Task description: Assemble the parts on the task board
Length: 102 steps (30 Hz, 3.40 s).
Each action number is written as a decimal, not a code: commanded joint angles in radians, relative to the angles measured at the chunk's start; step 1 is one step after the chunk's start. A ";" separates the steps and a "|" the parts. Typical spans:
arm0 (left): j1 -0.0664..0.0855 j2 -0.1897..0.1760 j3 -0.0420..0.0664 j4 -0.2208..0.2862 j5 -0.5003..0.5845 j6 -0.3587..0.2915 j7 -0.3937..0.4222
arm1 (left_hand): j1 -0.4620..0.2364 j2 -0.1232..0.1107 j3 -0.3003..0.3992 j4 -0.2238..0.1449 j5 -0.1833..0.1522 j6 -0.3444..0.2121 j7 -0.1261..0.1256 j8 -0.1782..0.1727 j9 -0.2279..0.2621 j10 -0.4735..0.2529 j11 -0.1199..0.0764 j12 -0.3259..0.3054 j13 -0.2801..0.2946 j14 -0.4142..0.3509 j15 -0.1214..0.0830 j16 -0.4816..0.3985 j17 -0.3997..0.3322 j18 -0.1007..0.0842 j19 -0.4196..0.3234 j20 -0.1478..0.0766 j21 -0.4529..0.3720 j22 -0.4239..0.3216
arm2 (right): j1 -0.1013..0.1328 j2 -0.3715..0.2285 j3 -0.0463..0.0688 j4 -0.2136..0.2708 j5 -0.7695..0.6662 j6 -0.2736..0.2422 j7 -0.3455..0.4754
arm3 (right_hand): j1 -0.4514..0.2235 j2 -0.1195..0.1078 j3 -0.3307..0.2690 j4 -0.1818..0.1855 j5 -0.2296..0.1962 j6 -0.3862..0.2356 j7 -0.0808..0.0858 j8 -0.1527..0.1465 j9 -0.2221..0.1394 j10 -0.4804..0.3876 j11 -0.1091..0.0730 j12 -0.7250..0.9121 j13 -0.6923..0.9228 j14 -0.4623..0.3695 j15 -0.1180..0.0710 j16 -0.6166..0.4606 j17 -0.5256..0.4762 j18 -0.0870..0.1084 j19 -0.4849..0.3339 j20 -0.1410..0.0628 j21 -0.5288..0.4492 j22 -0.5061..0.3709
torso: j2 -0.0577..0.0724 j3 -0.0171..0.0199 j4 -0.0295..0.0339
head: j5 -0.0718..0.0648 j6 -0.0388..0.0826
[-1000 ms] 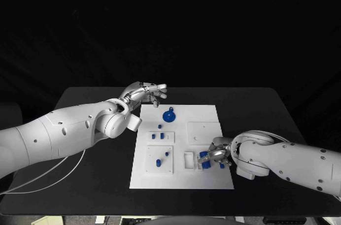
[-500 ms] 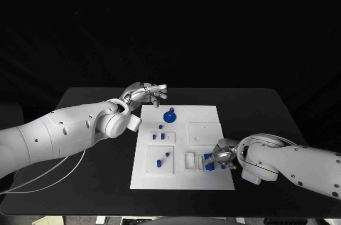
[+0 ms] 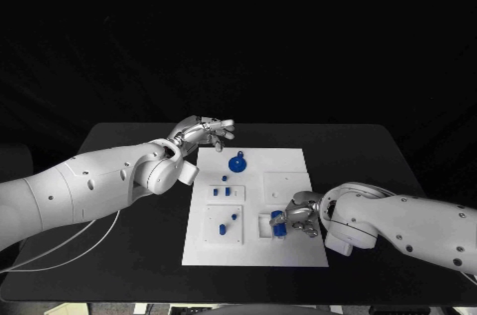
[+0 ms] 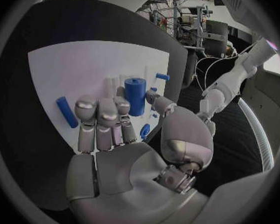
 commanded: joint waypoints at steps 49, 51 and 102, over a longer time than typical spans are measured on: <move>0.001 -0.004 0.001 0.009 0.006 0.012 0.001 | -0.002 0.011 -0.003 -0.011 -0.003 -0.012 0.001 -0.007 -0.001 -0.008 0.000 -0.003 -0.001 -0.005 0.000 -0.004 0.004 0.049 0.008 -0.001 -0.005 0.004 | -0.010 0.086 -0.009 -0.066 -0.082 0.052 -0.004 | -0.045 -0.042 -0.039 -0.005 -0.001 0.008 0.001 -0.014 0.006 -0.003 -0.001 -0.014 -0.001 0.001 -0.007 -0.008 -0.001 0.116 -0.004 0.006 0.000 0.006 | 0.001 0.0011 -0.0020 | 0.025 -0.012; 0.001 -0.005 0.001 0.009 0.006 0.012 0.000 | -0.003 0.012 -0.003 -0.011 -0.003 -0.012 0.001 -0.007 -0.001 -0.008 0.000 -0.003 -0.001 -0.004 0.000 -0.004 0.004 0.049 0.008 -0.001 -0.005 0.004 | -0.010 0.084 -0.009 -0.065 -0.090 0.049 0.002 | -0.050 -0.050 -0.043 -0.004 -0.001 0.007 0.001 -0.016 0.006 -0.004 0.000 -0.015 -0.001 0.001 -0.006 -0.009 -0.001 0.116 -0.005 0.005 -0.001 0.006 | 0.001 0.0011 -0.0016 | 0.025 -0.011; 0.001 -0.010 0.001 0.007 0.006 0.016 -0.005 | -0.005 0.018 -0.002 -0.014 -0.003 -0.016 0.002 -0.008 -0.002 -0.010 0.001 -0.003 -0.001 -0.004 0.001 -0.005 0.006 0.049 0.009 -0.001 -0.007 0.007 | -0.010 0.033 -0.008 -0.038 -0.128 0.060 0.067 | 0.039 0.113 -0.072 -0.116 -0.001 0.063 -0.012 -0.031 0.020 0.018 -0.012 -0.025 -0.002 0.006 -0.015 -0.013 0.014 0.116 0.004 0.015 -0.012 0.025 | 0.001 0.0000 -0.0018 | 0.025 -0.016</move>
